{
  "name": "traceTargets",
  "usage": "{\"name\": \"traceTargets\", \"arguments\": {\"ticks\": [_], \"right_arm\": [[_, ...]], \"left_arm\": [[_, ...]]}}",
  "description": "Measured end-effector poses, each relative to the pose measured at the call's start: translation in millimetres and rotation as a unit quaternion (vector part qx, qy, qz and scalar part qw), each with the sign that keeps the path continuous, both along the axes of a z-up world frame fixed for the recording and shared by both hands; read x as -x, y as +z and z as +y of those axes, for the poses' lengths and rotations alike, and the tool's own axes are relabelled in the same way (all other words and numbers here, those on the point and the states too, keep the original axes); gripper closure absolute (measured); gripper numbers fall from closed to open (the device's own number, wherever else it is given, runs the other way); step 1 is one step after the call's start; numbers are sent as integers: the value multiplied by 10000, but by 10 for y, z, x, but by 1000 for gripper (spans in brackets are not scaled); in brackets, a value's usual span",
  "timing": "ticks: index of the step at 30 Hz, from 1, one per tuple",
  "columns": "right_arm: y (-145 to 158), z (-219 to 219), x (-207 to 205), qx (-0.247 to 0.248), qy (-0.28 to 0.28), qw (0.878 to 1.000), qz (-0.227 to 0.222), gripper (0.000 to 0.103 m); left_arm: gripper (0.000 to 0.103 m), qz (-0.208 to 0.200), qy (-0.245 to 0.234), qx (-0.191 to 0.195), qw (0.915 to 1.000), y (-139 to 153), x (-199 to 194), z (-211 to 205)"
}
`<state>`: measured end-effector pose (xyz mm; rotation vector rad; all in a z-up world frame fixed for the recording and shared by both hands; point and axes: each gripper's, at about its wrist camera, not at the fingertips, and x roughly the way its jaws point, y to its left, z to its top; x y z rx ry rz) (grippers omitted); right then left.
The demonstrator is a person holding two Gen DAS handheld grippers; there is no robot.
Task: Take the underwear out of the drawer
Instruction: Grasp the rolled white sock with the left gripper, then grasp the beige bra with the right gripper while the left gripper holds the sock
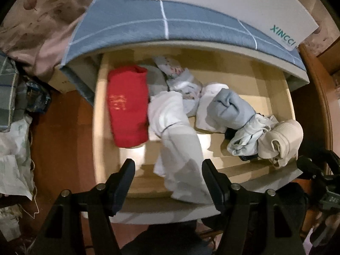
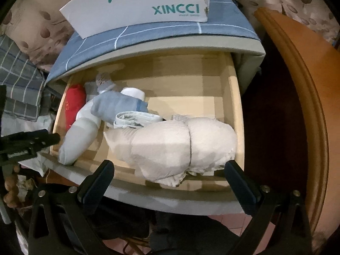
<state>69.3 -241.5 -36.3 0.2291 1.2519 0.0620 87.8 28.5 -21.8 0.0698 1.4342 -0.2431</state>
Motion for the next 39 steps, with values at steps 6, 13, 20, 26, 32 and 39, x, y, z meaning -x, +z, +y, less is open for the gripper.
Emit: {"name": "traceTargets", "arguments": {"ticks": [6, 13, 20, 26, 32, 39], "right_arm": [[-10, -137, -67, -21, -113, 9999, 89, 0], [-19, -220, -134, 8, -125, 9997, 211, 0], [-68, -227, -178, 2, -114, 9995, 311, 0], [-80, -241, -238, -39, -81, 9988, 478, 0], [1, -217, -339, -161, 257, 9979, 566, 0], [54, -64, -406, 749, 1653, 9811, 676, 0]], "left_arm": [[36, 151, 191, 19, 9997, -133, -117, -103], [36, 290, 269, -117, 9992, -378, -190, -173], [36, 554, 275, -192, 9979, -655, -188, -185], [38, 590, 255, -99, 9979, -750, -156, -149], [59, 525, 115, 45, 9985, -734, -69, -96], [69, 263, -134, -11, 9996, -608, 58, -135]]}}
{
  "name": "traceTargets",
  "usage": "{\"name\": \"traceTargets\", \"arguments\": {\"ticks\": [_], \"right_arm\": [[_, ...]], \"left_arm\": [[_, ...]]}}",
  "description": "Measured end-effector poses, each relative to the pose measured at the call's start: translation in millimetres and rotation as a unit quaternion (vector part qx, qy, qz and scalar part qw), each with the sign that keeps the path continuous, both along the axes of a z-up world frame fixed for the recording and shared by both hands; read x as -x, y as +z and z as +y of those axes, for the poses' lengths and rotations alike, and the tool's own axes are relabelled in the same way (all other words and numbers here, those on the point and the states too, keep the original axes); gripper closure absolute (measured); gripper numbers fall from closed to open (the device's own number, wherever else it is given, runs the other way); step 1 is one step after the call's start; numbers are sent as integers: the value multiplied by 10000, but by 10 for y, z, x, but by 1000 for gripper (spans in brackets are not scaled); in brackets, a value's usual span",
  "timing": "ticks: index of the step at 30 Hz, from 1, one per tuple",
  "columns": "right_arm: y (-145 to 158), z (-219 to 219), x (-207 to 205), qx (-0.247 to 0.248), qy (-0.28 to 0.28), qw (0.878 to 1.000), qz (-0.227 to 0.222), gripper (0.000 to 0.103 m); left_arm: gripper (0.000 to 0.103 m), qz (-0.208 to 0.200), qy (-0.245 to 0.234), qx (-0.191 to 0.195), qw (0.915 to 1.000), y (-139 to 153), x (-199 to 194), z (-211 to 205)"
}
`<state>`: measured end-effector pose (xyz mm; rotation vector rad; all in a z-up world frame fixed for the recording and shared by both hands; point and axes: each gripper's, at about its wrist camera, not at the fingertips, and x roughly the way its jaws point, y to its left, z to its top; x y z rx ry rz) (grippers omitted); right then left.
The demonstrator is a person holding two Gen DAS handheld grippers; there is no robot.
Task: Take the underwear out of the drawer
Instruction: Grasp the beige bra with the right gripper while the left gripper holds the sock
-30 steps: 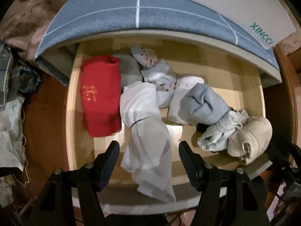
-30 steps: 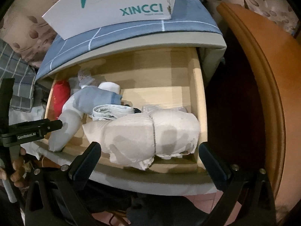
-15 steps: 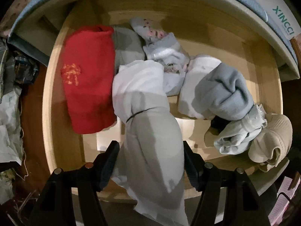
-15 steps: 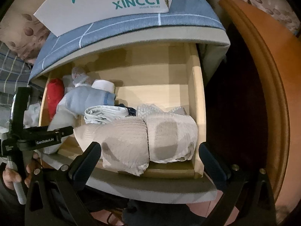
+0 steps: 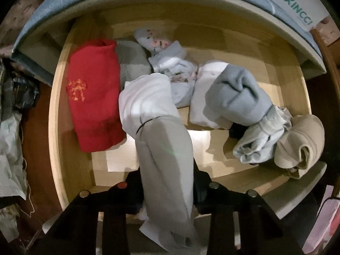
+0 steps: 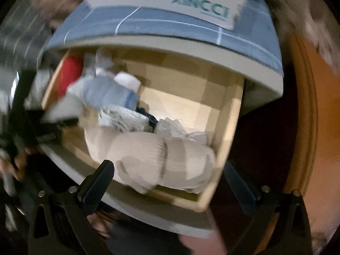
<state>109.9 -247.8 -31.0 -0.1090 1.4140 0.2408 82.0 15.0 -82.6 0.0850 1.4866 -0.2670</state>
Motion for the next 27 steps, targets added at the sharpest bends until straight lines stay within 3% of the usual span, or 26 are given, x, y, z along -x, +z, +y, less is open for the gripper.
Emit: {"name": "traceTargets", "arguments": {"ticks": [10, 21, 27], "right_arm": [[-52, 108, 128, 562, 1652, 9844, 208, 1], [-280, 280, 82, 941, 3045, 9470, 405, 5], [-460, 428, 37, 958, 3460, 9324, 413, 7]], "left_arm": [[70, -332, -222, 145, 9991, 314, 222, 156], [70, -681, -339, 78, 9971, 455, 365, 139], [70, -745, -246, 156, 9968, 483, 398, 171]]}}
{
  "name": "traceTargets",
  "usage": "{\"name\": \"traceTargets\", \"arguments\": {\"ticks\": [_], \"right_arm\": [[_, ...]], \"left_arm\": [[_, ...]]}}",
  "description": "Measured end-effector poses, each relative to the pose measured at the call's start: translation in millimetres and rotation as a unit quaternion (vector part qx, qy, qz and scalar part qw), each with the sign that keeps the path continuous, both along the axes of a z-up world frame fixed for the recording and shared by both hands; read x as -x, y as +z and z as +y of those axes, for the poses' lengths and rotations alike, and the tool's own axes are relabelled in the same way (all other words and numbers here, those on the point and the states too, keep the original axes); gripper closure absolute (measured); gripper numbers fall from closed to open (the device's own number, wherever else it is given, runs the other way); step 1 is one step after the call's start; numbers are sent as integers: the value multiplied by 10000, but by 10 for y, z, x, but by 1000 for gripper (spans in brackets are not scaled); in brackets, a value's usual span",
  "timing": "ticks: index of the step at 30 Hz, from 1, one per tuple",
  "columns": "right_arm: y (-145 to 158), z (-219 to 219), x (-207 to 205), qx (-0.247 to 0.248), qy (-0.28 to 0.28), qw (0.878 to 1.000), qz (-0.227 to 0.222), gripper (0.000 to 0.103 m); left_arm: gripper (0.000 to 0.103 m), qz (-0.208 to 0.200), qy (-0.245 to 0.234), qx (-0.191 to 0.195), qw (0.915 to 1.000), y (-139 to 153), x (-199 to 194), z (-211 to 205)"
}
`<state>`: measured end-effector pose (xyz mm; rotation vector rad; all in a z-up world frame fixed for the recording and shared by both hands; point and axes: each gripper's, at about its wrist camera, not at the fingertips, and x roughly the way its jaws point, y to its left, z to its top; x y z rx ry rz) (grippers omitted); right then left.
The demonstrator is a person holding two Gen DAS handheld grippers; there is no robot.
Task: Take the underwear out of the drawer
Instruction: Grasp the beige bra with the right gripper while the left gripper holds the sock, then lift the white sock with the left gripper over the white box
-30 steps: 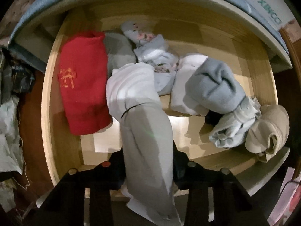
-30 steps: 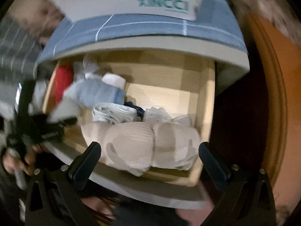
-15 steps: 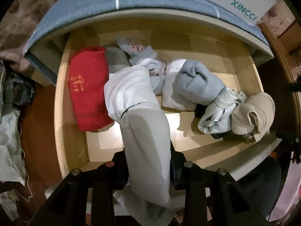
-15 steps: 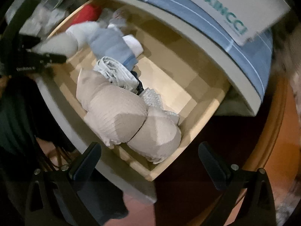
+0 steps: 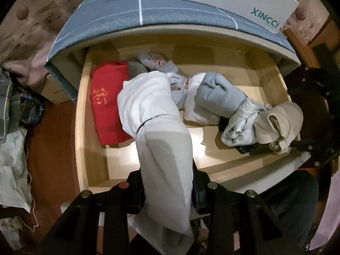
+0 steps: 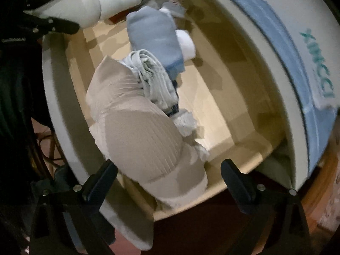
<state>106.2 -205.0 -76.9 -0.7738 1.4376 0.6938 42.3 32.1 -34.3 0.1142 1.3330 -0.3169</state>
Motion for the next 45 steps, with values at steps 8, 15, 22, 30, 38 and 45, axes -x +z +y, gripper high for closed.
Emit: {"name": "traceTargets", "arguments": {"ticks": [8, 15, 22, 30, 38, 45], "right_arm": [[-196, 100, -93, -100, -118, 9998, 100, 8], [-263, 54, -50, -460, -542, 9972, 221, 35], [-194, -54, 86, -689, -1028, 9923, -94, 40], [-34, -36, 217, -845, -1406, 9839, -711, 44], [279, -134, 301, -1443, -2445, 9469, -1508, 45], [277, -357, 334, -1712, -3745, 8962, -1654, 45]], "left_arm": [[70, 14, 189, 159, 9997, 38, 15, 95], [70, -64, 254, 154, 9995, 20, 37, 69], [70, -125, 319, 209, 9992, 26, 60, 87], [70, -182, 363, 244, 9989, 45, 76, 100], [70, -288, 421, 291, 9983, 92, 104, 130], [70, -413, 463, 321, 9976, 171, 122, 177]]}}
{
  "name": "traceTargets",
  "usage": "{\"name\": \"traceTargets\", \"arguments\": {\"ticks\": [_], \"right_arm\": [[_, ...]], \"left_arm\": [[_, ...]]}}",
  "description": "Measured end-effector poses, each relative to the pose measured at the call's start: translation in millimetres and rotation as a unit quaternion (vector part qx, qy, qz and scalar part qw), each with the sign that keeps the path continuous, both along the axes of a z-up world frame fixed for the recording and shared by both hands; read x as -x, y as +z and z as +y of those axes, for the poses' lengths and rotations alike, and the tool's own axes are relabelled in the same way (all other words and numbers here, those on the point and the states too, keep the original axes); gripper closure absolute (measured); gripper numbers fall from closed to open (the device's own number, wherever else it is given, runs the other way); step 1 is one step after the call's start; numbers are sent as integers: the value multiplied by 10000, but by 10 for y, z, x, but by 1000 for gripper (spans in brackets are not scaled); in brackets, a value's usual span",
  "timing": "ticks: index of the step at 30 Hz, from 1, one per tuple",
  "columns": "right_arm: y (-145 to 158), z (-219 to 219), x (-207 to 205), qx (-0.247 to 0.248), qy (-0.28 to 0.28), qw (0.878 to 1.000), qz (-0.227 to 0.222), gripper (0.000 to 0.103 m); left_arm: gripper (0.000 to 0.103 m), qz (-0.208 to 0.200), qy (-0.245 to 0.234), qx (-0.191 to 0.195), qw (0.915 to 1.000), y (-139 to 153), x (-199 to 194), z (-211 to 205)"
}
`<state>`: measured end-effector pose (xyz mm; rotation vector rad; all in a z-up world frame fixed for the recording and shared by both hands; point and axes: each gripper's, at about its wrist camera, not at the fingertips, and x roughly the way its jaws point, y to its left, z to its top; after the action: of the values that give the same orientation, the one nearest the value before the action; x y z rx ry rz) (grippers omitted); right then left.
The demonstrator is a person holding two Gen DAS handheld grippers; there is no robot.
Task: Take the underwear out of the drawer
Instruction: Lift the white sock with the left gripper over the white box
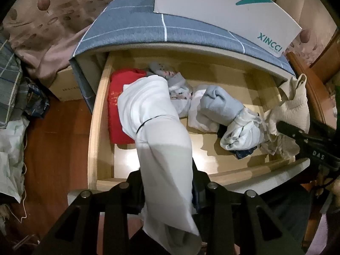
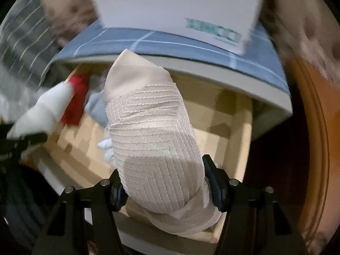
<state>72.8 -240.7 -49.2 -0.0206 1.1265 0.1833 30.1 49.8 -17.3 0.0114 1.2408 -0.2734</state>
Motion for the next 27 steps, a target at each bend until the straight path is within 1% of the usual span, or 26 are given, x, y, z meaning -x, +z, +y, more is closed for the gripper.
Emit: {"name": "traceTargets", "arguments": {"ticks": [1, 4, 7, 10, 12, 20, 25, 27], "right_arm": [[-27, -39, 12, -87, -251, 9996, 27, 45], [-112, -61, 78, -142, -578, 9982, -6, 45], [-217, -3, 112, -108, -742, 9972, 9, 45], [-198, -1, 154, -75, -804, 9967, -76, 45], [-225, -8, 158, -59, -814, 9966, -56, 45], [-234, 35, 171, 71, -842, 9964, -93, 45], [-237, 21, 191, 49, -853, 9963, -122, 45], [-237, 12, 192, 16, -880, 9960, -129, 45]], "left_arm": [[70, -38, -3, 4, 10000, 18, -1, -1], [70, -158, -19, -18, 9999, 80, -3, -13], [70, -339, -47, -53, 9994, 169, -1, -25], [70, -518, -67, -26, 9986, 286, -16, -30], [70, -632, -81, 18, 9980, 369, -50, -21], [70, -1120, -155, -30, 9936, 763, -191, -53], [70, -1436, -161, 86, 9895, 1111, -376, -44], [70, -1677, -183, 11, 9857, 1313, -479, -76]]}}
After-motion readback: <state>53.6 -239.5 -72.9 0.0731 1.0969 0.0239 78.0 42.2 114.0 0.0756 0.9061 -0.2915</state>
